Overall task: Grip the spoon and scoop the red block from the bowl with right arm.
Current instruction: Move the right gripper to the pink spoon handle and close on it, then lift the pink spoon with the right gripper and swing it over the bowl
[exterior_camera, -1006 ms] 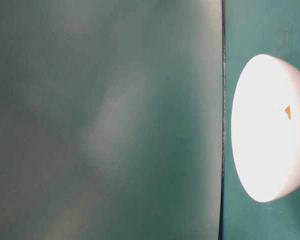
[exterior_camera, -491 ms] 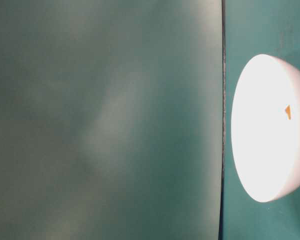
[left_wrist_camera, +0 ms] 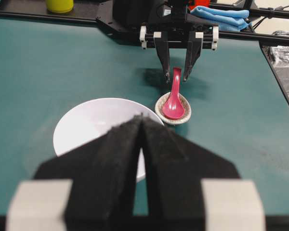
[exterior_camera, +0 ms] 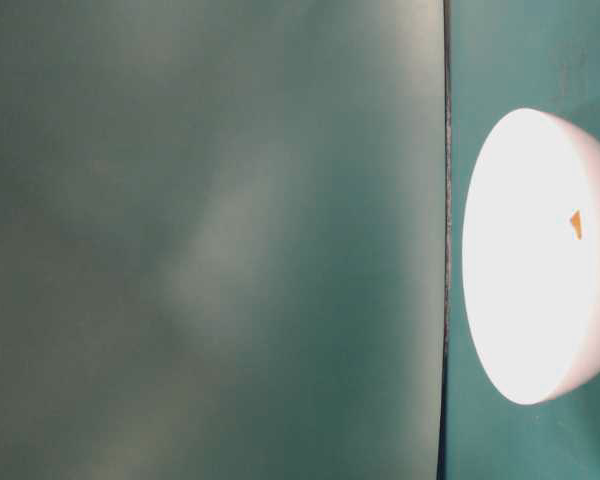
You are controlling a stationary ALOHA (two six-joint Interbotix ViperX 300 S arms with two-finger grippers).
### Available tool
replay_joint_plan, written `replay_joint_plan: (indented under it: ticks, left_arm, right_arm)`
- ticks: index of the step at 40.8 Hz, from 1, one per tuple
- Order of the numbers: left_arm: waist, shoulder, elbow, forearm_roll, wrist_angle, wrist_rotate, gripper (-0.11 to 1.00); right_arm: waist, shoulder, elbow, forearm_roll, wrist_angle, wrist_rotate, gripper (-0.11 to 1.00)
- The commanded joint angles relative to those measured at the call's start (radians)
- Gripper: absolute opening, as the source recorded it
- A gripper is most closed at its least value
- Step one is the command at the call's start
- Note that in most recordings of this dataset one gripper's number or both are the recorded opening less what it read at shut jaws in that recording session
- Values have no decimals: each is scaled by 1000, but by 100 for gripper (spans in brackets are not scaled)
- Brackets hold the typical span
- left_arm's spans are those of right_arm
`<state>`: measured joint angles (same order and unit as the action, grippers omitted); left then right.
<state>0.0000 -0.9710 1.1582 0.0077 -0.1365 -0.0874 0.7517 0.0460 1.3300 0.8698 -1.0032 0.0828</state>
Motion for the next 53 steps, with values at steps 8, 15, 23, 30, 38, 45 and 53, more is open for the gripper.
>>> replay_joint_plan:
  ticks: [8, 15, 23, 30, 38, 45, 53]
  left_arm:
    - [-2, 6, -26, 3, 11, 2, 0]
    - [-2, 5, -28, 3, 12, 2, 0]
    - [-2, 5, -28, 3, 17, 2, 0]
    - [-2, 5, -26, 3, 18, 2, 0]
    - [-2, 6, -28, 3, 18, 2, 0]
    - [-2, 6, -28, 3, 17, 2, 0]
    - [-2, 6, -28, 3, 18, 3, 0]
  right_arm:
    - [5, -8, -5, 5, -15, -6, 45]
    - [6, -8, -9, 5, -29, -23, 26]
    - [5, -32, -21, 5, -48, -41, 22]
    - [-38, -147, -37, 5, -44, -94, 23]
    - [-179, -322, -84, 5, 84, -252, 23]
    - [-420, -456, -215, 5, 509, -376, 22]
    - [-735, -463, -414, -3, 1088, -391, 23]
